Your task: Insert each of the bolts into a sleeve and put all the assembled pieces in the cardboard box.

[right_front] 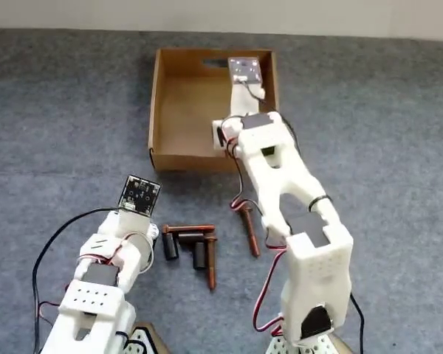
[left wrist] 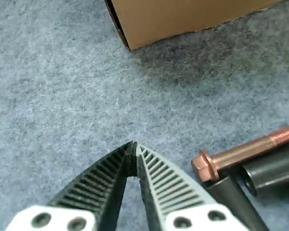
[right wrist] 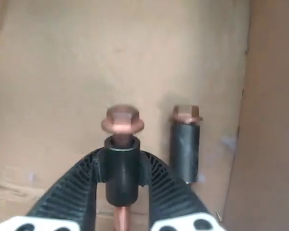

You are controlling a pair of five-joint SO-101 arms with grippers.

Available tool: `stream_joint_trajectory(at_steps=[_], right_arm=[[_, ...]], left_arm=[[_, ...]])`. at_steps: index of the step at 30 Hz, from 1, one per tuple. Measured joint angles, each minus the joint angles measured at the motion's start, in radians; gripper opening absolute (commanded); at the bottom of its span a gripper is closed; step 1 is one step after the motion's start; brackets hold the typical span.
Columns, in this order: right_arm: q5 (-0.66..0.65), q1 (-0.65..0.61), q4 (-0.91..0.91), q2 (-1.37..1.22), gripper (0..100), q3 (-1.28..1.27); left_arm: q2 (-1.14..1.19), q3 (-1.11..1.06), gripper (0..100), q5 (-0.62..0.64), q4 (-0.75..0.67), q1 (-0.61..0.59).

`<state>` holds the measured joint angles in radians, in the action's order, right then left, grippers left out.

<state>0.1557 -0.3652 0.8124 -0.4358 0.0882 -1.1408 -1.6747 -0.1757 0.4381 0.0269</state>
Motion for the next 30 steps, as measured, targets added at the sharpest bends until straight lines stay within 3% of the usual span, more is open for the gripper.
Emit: stream_joint_trajectory(at_steps=[14, 22, 30], right_arm=[[0.005, 0.006, 0.035, -0.138, 1.0, 0.097], [0.005, 0.011, 0.193, -0.152, 1.2, 0.224], [0.005, 0.041, 0.296, -0.152, 17.1, 0.327]], left_arm=[[0.0, 0.0, 1, 0.0, 0.0, 0.0], [0.0, 0.0, 1, 0.0, 0.0, 0.0], [0.0, 0.0, 1, 0.0, 0.0, 0.0]])
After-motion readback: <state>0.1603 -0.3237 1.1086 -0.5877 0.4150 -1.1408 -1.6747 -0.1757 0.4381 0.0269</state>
